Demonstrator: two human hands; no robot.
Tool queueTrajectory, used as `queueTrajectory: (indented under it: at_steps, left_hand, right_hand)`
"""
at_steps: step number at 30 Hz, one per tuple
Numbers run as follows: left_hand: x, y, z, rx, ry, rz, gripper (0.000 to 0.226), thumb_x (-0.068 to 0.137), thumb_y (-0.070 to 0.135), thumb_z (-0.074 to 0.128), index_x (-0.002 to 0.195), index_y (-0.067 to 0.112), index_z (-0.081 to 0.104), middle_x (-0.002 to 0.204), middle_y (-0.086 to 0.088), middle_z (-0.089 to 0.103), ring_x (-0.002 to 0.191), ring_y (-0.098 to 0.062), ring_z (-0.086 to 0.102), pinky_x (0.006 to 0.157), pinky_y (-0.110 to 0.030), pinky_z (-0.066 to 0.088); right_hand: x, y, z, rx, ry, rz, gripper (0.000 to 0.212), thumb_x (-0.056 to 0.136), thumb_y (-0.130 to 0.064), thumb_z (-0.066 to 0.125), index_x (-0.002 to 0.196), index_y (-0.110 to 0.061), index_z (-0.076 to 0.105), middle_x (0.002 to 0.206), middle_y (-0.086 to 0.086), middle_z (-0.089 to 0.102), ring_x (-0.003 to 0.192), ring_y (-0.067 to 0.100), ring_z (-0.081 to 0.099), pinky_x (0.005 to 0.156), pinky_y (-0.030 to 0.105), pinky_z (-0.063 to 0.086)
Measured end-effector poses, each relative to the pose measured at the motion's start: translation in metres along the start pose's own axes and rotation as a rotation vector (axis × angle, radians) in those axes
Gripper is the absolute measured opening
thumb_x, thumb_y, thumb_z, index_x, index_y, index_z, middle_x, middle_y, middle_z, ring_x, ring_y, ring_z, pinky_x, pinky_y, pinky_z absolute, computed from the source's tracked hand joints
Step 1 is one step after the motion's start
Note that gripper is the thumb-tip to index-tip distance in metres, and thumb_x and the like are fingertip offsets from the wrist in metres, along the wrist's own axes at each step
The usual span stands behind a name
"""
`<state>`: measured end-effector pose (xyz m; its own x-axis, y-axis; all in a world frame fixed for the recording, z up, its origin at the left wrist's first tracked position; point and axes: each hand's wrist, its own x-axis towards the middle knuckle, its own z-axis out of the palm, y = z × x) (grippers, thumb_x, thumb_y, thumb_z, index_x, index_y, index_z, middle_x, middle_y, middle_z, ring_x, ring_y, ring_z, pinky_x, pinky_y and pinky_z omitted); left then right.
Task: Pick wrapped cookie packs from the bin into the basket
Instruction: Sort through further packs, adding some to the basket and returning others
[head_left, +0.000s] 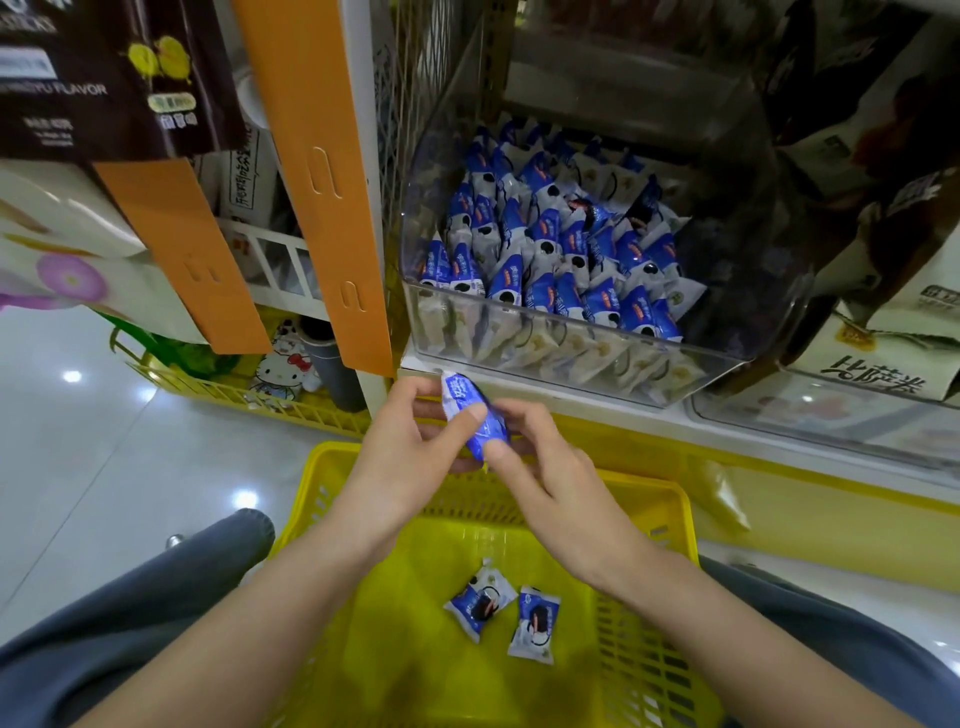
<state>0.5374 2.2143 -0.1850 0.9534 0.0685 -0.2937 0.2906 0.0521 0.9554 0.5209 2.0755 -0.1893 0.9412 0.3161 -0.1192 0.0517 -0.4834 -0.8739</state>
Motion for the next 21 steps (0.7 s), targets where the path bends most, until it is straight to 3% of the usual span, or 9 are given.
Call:
queueTrajectory:
  at_steps: [2, 3, 6, 9, 12, 15, 17, 21]
  left_hand:
    - [0.000, 0.003, 0.000, -0.165, 0.004, -0.138, 0.016, 0.086, 0.019, 0.061, 0.096, 0.010, 0.053, 0.084, -0.007, 0.064, 0.064, -0.007, 0.068, 0.051, -0.019, 0.053]
    - [-0.001, 0.005, 0.000, -0.225, -0.011, -0.214, 0.020, 0.087, 0.022, 0.060, 0.096, 0.007, 0.052, 0.080, -0.008, 0.066, 0.062, -0.010, 0.068, 0.051, -0.021, 0.053]
    - [-0.001, 0.007, 0.002, -0.176, -0.058, -0.308, 0.027, 0.091, 0.034, 0.052, 0.099, 0.008, 0.051, 0.085, -0.007, 0.067, 0.073, -0.016, 0.067, 0.059, -0.029, 0.056]
    - [-0.002, 0.008, 0.002, 0.034, 0.005, -0.184, 0.029, 0.092, 0.040, 0.046, 0.108, 0.015, 0.046, 0.100, -0.001, 0.059, 0.087, -0.010, 0.060, 0.078, -0.032, 0.052]
    - [-0.005, 0.012, -0.002, 0.092, -0.110, -0.062, 0.031, 0.091, 0.042, 0.045, 0.113, 0.022, 0.054, 0.106, 0.002, 0.063, 0.096, -0.011, 0.061, 0.089, -0.032, 0.048]
    - [-0.010, 0.019, 0.000, 0.125, -0.220, 0.038, 0.022, 0.090, 0.032, 0.051, 0.105, 0.019, 0.061, 0.100, -0.002, 0.069, 0.091, -0.013, 0.064, 0.083, -0.032, 0.050]
    - [-0.010, 0.021, 0.003, 0.112, -0.204, 0.080, 0.017, 0.089, 0.025, 0.056, 0.104, 0.018, 0.062, 0.097, -0.002, 0.069, 0.082, -0.010, 0.063, 0.075, -0.026, 0.051]
    - [-0.009, 0.024, 0.003, 0.072, -0.169, 0.106, 0.012, 0.088, 0.018, 0.058, 0.099, 0.020, 0.061, 0.096, -0.003, 0.069, 0.081, -0.010, 0.062, 0.073, -0.027, 0.049]
  right_hand:
    - [-0.002, 0.001, 0.002, -0.113, -0.023, -0.064, 0.063, 0.081, -0.058, 0.048, 0.135, -0.027, 0.035, 0.125, -0.014, 0.044, 0.114, -0.008, 0.043, 0.095, 0.012, 0.038]
    - [-0.002, 0.001, 0.002, -0.160, 0.008, -0.105, 0.063, 0.082, -0.053, 0.054, 0.135, -0.024, 0.037, 0.126, -0.012, 0.041, 0.115, -0.008, 0.041, 0.097, 0.009, 0.035]
    - [0.004, -0.003, -0.003, -0.164, 0.135, -0.162, 0.038, 0.086, -0.029, 0.064, 0.120, -0.022, 0.051, 0.110, -0.009, 0.054, 0.100, -0.006, 0.049, 0.084, 0.002, 0.035]
    - [0.005, -0.010, -0.011, -0.023, 0.164, -0.069, 0.023, 0.085, -0.033, 0.061, 0.102, -0.039, 0.046, 0.089, -0.022, 0.063, 0.078, -0.003, 0.060, 0.063, 0.007, 0.043]
    - [0.008, -0.014, -0.020, 0.086, 0.222, 0.012, 0.009, 0.087, -0.031, 0.058, 0.094, -0.030, 0.051, 0.071, -0.017, 0.063, 0.059, -0.001, 0.057, 0.055, 0.015, 0.043]
    - [0.011, -0.019, -0.030, 0.285, 0.239, 0.071, 0.010, 0.093, -0.024, 0.050, 0.091, -0.017, 0.056, 0.067, -0.008, 0.061, 0.052, 0.000, 0.055, 0.050, 0.015, 0.045]
    - [0.011, -0.021, -0.034, 0.397, 0.221, 0.121, 0.020, 0.094, -0.028, 0.045, 0.090, -0.014, 0.058, 0.067, -0.005, 0.063, 0.054, 0.004, 0.056, 0.050, 0.017, 0.047]
    - [0.011, -0.026, -0.043, 0.427, 0.209, 0.165, 0.032, 0.097, -0.029, 0.038, 0.088, -0.017, 0.066, 0.071, -0.005, 0.070, 0.062, 0.004, 0.061, 0.055, 0.017, 0.051]
